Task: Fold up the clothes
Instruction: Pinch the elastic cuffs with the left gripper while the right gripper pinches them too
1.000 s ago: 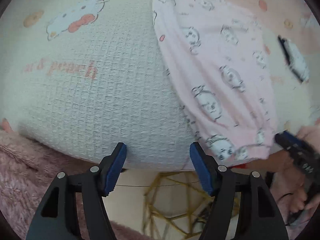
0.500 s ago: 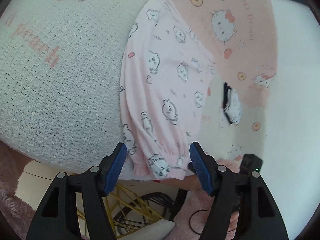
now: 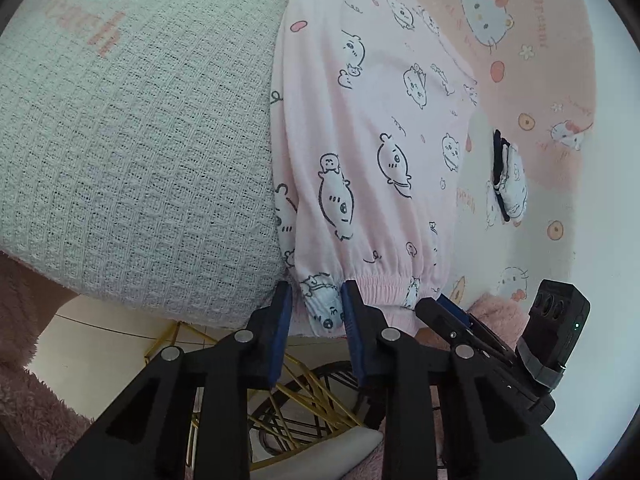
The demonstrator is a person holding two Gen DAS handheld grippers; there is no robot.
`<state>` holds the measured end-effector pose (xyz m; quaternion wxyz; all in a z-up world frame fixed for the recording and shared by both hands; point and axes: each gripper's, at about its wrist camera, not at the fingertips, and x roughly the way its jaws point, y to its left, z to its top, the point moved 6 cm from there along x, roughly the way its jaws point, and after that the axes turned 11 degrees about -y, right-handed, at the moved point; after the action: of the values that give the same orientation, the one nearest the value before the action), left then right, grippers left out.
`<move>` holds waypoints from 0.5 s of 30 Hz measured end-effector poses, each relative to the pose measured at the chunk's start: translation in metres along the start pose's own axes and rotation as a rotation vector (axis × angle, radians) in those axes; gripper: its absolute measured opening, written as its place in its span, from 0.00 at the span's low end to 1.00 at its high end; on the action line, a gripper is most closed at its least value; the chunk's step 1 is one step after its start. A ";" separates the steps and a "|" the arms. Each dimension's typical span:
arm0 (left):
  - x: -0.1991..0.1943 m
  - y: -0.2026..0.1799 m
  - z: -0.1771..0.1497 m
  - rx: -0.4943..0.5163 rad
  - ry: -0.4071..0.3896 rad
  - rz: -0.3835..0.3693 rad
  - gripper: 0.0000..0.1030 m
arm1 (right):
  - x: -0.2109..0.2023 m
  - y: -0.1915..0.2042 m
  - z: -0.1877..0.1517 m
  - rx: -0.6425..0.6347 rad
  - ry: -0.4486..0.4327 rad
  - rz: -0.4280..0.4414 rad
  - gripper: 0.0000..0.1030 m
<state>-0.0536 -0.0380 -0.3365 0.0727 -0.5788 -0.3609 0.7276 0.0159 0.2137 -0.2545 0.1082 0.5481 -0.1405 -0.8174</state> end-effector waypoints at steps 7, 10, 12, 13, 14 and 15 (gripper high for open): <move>0.003 -0.015 -0.007 0.064 -0.022 0.017 0.45 | 0.022 0.003 0.018 0.001 -0.009 0.030 0.29; 0.003 -0.007 -0.007 -0.018 -0.031 -0.040 0.20 | -0.008 -0.032 0.011 0.022 -0.006 0.051 0.33; 0.002 -0.003 -0.003 -0.064 -0.029 -0.077 0.18 | -0.025 -0.052 0.006 0.027 -0.004 0.060 0.36; 0.000 -0.005 -0.003 -0.052 -0.033 -0.074 0.18 | -0.024 -0.051 0.007 0.006 -0.005 0.050 0.32; -0.002 -0.009 -0.004 -0.029 -0.040 -0.062 0.17 | -0.017 -0.047 0.010 -0.008 -0.010 0.037 0.28; -0.005 -0.014 -0.005 -0.002 -0.048 -0.051 0.17 | -0.015 -0.043 0.012 -0.016 -0.019 0.031 0.17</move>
<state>-0.0514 -0.0282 -0.3240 0.0816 -0.5518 -0.3779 0.7389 0.0094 0.2605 -0.2521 0.1240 0.5370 -0.1434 -0.8220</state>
